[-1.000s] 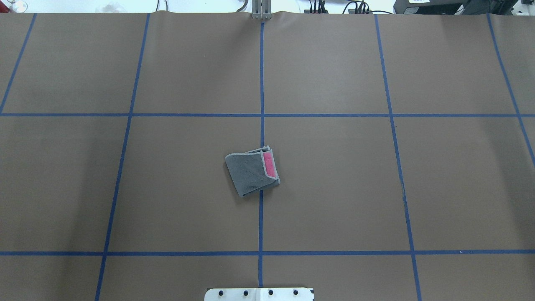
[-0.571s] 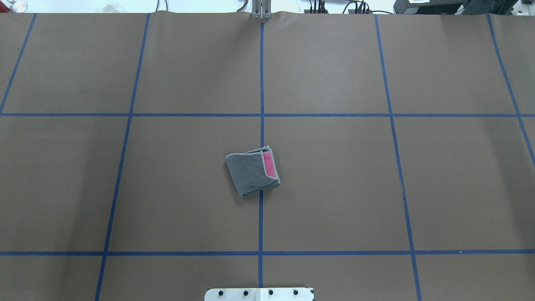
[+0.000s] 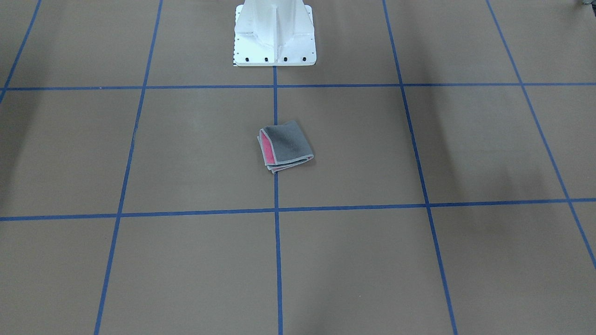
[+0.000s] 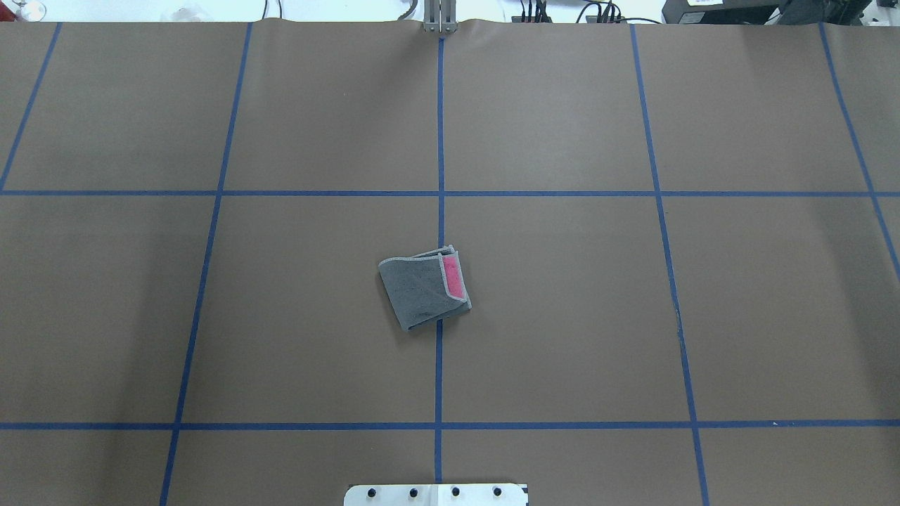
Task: Fold towel twice with both arms
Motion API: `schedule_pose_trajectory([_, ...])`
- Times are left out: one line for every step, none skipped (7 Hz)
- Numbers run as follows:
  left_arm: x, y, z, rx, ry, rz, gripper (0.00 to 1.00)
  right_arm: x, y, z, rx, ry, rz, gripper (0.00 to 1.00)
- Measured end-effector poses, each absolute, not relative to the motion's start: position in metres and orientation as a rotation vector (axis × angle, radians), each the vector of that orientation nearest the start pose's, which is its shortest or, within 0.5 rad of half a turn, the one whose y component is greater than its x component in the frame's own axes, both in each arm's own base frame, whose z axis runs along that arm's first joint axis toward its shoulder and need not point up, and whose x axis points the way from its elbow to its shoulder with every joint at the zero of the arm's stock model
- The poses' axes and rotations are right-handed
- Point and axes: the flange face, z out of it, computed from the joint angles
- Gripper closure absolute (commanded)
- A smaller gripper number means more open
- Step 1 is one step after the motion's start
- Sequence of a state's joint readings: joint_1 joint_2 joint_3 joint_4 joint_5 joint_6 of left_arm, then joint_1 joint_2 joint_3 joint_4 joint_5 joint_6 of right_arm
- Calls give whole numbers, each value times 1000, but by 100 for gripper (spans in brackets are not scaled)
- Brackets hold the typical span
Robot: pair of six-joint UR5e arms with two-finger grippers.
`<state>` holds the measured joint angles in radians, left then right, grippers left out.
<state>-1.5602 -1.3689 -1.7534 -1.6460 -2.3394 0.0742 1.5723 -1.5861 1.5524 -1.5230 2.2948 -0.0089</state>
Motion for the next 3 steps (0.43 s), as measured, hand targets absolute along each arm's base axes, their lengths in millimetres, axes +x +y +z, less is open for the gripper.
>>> schedule_pose_trajectory([-60, -409, 653, 76, 767, 101, 0, 68, -485, 675, 14, -724, -11, 0])
schedule_pose_trajectory([-60, -407, 655, 72, 767, 100, 0, 68, -484, 677, 12, -725, -10, 0])
schedule_pose_trajectory([-60, -405, 656, 69, 767, 99, 0, 68, -482, 678, 9, -725, -8, 0])
